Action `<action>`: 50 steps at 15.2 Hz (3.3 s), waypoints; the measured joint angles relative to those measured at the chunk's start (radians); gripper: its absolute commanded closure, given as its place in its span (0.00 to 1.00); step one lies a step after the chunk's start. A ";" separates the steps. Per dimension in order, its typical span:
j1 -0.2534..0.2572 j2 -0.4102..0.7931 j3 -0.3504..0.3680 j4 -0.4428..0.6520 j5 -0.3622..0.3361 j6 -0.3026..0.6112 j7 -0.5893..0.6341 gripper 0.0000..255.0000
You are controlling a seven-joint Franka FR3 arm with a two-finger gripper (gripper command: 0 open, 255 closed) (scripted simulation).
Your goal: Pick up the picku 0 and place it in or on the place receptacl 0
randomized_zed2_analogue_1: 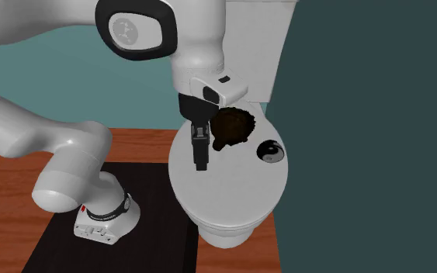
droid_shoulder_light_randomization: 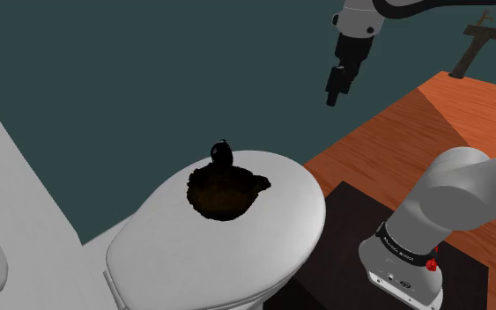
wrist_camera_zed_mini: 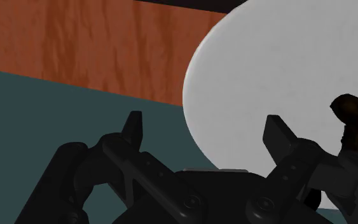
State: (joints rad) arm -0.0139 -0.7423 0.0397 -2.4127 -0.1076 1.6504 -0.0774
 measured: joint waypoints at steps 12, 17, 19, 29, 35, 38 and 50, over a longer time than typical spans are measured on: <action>0.051 0.238 0.087 -0.028 0.080 0.313 0.120 0.00; 0.069 0.390 0.132 0.002 0.098 0.463 0.177 0.00; 0.077 0.450 0.152 0.032 0.101 0.505 0.204 0.00; 0.109 0.793 0.218 0.224 0.042 0.712 0.334 0.00; 0.119 0.872 0.219 0.234 0.010 0.783 0.368 0.00; 0.121 0.899 0.216 0.235 -0.003 0.808 0.376 0.00; 0.121 0.905 0.215 0.234 -0.006 0.817 0.376 1.00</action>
State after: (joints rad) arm 0.1068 0.1626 0.2551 -2.1785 -0.1133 2.4677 0.2985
